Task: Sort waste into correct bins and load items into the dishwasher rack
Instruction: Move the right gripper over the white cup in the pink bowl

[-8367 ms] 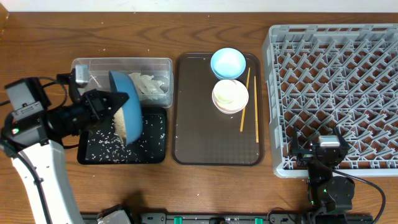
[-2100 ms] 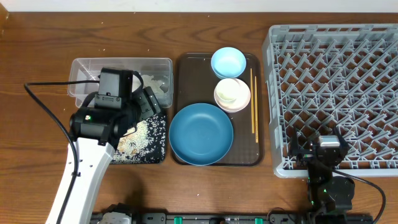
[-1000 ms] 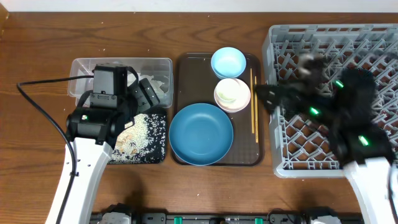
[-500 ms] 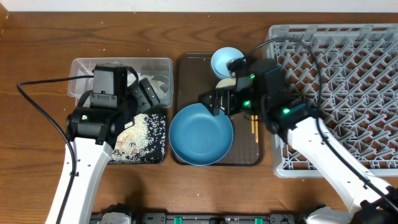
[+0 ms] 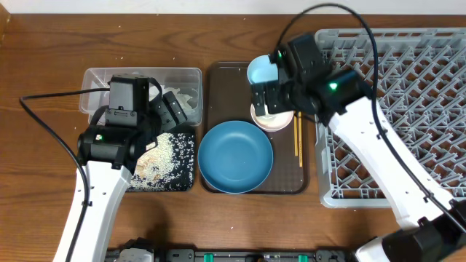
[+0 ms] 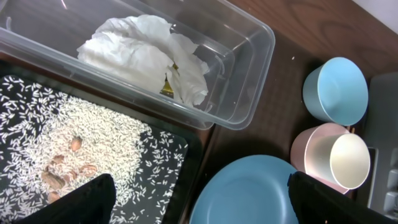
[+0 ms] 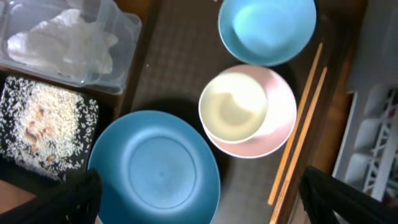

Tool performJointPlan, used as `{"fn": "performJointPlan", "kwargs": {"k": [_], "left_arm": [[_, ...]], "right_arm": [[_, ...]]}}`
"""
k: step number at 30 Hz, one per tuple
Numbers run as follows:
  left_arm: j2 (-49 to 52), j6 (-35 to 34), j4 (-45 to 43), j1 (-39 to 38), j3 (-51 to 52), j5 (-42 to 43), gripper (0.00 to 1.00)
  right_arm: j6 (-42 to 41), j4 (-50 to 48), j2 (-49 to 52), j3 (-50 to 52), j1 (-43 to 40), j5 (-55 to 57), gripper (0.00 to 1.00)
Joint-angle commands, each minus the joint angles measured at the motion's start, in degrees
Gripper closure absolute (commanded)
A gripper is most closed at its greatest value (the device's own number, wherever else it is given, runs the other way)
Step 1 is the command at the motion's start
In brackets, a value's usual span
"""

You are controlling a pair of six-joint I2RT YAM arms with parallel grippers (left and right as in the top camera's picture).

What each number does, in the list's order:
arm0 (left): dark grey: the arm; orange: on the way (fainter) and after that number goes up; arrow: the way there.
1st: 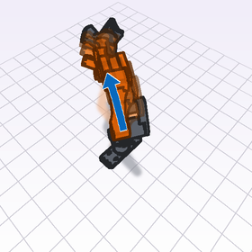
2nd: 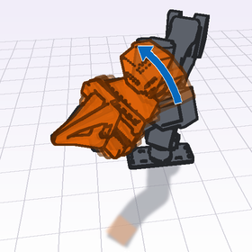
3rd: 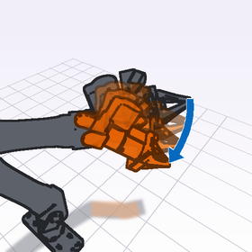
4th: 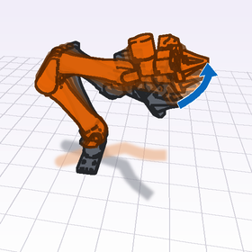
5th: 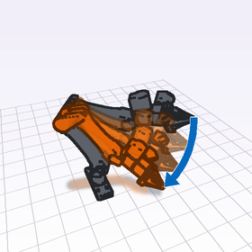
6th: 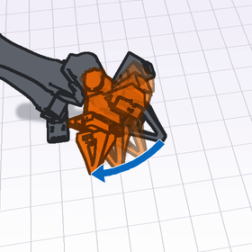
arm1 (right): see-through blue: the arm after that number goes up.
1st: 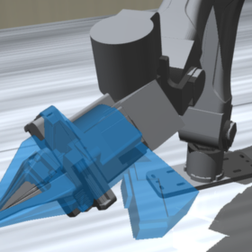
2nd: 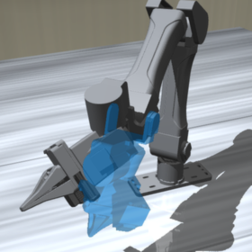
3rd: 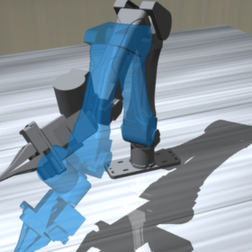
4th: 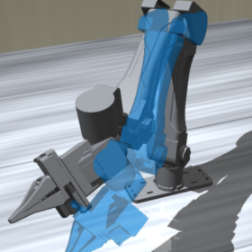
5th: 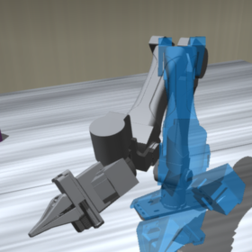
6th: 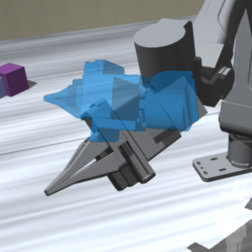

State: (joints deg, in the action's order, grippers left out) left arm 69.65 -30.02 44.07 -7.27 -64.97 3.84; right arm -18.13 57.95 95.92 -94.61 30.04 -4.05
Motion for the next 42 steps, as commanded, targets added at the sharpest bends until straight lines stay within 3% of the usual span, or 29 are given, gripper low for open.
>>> {"fn": "performJointPlan", "kwargs": {"k": [1, 4, 5, 6, 7, 8, 9, 17, 22, 29, 42], "left_arm": [[-0.42, 0.13, -0.02, 0.20, -1.27, -1.11, 0.09], [-0.42, 0.13, 0.00, 0.20, -1.27, -1.11, 0.09], [-0.42, 0.13, -0.02, 0.20, -1.27, -1.11, 0.09], [-0.42, 0.13, 0.00, 0.20, -1.27, -1.11, 0.09], [-0.42, 0.13, 0.00, 0.20, -1.27, -1.11, 0.09], [-0.42, 0.13, -0.02, 0.20, -1.27, -1.11, 0.09], [-0.42, 0.13, 0.00, 0.20, -1.27, -1.11, 0.09], [-0.42, 0.13, 0.00, 0.20, -1.27, -1.11, 0.09], [-0.42, 0.13, 0.00, 0.20, -1.27, -1.11, 0.09], [-0.42, 0.13, 0.00, 0.20, -1.27, -1.11, 0.09], [-0.42, 0.13, 0.00, 0.20, -1.27, -1.11, 0.09]], "right_arm": [[5.90, -0.07, 4.11, -1.86, 1.55, -4.02, 0.01], [6.25, -2.38, 6.23, -1.86, 1.81, -7.82, 0.01], [6.32, -2.93, 7.04, -1.86, 1.81, -7.76, 0.17], [6.43, -3.26, 7.78, -1.86, 1.77, -7.52, 0.47], [6.34, -3.43, 8.17, -1.86, 1.75, -7.19, 0.66], [5.88, -3.80, 8.76, -1.86, 1.75, -6.25, 0.83], [5.14, -3.98, 9.29, -1.86, 1.77, -4.79, 0.93], [1.90, -5.05, 10.95, -1.68, 4.42, 6.71, 0.97], [1.90, -5.05, 11.15, -1.49, 6.23, 10.23, 0.85], [1.88, -6.16, 11.15, 1.81, 6.73, 13.27, 0.78], [1.88, -15.47, 11.23, 9.27, 6.95, 12.39, 0.74]]}}
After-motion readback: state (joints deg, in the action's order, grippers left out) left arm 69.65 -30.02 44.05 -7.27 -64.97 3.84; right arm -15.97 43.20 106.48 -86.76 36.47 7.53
